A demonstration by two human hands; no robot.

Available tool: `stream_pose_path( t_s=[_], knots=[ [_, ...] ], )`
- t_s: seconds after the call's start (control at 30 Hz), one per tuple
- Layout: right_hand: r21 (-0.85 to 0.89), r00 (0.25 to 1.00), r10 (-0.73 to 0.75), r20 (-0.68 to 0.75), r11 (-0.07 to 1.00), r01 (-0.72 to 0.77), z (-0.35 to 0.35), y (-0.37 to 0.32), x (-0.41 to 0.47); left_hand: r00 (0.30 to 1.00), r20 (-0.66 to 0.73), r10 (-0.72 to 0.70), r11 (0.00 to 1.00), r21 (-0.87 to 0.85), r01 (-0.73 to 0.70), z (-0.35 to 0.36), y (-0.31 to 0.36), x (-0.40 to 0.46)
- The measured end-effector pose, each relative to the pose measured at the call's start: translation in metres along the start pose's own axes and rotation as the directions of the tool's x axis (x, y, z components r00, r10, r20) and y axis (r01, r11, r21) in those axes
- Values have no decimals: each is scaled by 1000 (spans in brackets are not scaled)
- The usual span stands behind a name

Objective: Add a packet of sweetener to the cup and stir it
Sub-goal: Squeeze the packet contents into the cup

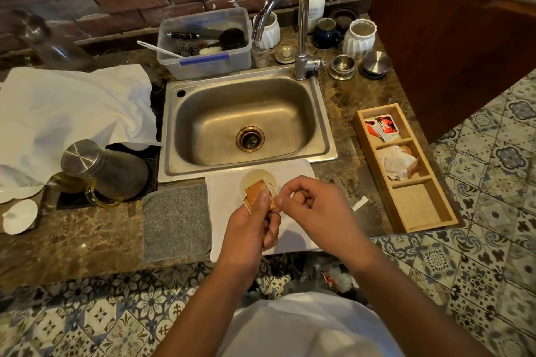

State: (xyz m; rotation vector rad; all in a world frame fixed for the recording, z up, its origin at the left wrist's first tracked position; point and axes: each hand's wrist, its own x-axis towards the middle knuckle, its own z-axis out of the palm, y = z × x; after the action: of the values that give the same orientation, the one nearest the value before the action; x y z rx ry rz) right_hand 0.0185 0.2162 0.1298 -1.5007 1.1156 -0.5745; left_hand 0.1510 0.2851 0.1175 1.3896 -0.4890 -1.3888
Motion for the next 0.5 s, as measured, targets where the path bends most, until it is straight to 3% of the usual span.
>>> stream_pose_path(
  t_s=[0.23,0.4,0.5],
  knots=[
    [104,957,116,266,984,-148,-19,-8,16,984,-98,146,970,212,-122,-16,5,1],
    [162,964,111,241,975,-153,-17,-9,29,995,11,102,956,276,-101,-29,11,-3],
    [202,974,123,190,966,-161,-7,-9,32,995,0,102,959,264,-99,-31,11,-3]
  ],
)
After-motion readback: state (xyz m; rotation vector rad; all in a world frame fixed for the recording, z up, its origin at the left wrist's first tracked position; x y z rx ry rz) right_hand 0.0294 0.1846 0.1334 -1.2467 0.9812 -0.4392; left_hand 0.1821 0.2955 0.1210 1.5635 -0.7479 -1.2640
